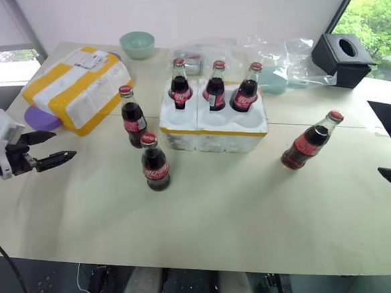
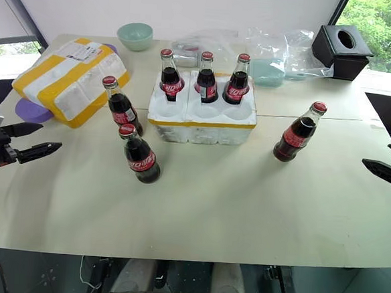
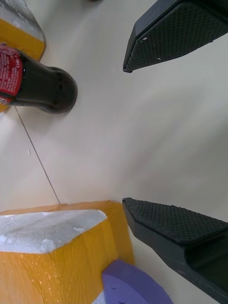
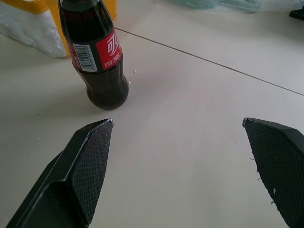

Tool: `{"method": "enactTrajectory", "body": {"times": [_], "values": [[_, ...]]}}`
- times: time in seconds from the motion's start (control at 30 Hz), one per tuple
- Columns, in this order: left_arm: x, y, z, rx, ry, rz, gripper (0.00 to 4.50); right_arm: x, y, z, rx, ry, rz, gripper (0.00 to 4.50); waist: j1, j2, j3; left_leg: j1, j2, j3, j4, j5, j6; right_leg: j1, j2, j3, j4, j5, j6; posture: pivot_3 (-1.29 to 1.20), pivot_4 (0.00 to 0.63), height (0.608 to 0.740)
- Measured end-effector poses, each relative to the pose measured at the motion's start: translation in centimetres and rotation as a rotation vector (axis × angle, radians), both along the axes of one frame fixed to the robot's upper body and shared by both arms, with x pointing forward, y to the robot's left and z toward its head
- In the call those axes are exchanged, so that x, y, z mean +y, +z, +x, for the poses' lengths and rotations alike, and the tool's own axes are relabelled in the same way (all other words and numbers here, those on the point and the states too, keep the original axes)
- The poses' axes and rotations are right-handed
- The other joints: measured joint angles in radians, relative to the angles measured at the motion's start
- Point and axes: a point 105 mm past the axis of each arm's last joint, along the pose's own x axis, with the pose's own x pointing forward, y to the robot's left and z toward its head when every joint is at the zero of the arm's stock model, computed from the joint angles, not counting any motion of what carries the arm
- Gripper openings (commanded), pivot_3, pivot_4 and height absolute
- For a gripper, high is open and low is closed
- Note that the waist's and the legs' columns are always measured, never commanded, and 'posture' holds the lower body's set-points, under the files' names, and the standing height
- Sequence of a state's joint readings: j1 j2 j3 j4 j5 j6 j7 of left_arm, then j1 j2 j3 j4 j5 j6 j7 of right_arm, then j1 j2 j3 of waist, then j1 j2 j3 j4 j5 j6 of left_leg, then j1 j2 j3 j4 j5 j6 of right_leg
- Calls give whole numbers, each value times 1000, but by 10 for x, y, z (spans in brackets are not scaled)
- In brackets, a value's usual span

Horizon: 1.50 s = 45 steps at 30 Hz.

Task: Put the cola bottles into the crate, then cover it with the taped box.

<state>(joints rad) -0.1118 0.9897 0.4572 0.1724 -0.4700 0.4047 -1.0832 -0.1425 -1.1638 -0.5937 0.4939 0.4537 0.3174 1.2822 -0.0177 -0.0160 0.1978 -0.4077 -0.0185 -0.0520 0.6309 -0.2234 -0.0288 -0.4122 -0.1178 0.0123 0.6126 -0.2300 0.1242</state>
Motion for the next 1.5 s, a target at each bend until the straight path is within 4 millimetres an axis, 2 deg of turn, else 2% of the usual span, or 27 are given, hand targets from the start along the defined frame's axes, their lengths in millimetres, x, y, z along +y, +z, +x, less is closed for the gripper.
{"method": "enactTrajectory", "body": {"times": [0.2, 0.4, 0.63, 0.87, 1.0, 1.27, 1.5], "values": [[2, -1, 1, 2, 20, -2, 4419, 1, 6, 4, -25, -3, 4, 4500, -1, 0, 0, 0, 0, 0, 0, 0, 0, 0, 0, 0, 0, 0, 0, 0, 150, 739], [-2, 3, 4, -3, 16, -52, 4419, -3, 1, 2, -2, -23, 28, 4500, 1, 0, 0, 0, 0, 0, 0, 0, 0, 0, 0, 0, 0, 0, 0, 0, 150, 739], [-23, 6, -5, 26, -98, -93, 4419, 6, 3, 0, 5, 14, 40, 4500, -2, 0, 0, 0, 0, 0, 0, 0, 0, 0, 0, 0, 1, 0, 0, 0, 150, 739], [-61, 14, -25, 99, -312, -87, 4419, 35, 26, -10, -11, 135, 84, 4500, 2, 0, 0, 0, 0, 0, 0, 0, 0, 1, 0, 0, 1, 0, 0, 0, 150, 739], [-79, 18, -30, 109, -402, -89, 4419, 55, 39, -18, -10, 202, 110, 4500, 5, 0, 0, 0, 0, 0, 1, 0, 0, 1, 0, 0, 1, 0, 0, 0, 150, 739], [-121, 24, -26, 134, -609, -73, 4419, 119, 51, -40, 23, 445, 112, 4500, 7, 0, 0, 0, 0, -1, 1, 0, 0, 1, 1, 0, 1, 0, 0, 0, 150, 739], [-142, 19, -21, 171, -722, -78, 4419, 131, 44, -47, 23, 472, 142, 4500, 7, -1, 0, 0, 0, -1, 1, 0, 0, 1, 1, 0, 1, 0, 0, 0, 150, 739]]}}
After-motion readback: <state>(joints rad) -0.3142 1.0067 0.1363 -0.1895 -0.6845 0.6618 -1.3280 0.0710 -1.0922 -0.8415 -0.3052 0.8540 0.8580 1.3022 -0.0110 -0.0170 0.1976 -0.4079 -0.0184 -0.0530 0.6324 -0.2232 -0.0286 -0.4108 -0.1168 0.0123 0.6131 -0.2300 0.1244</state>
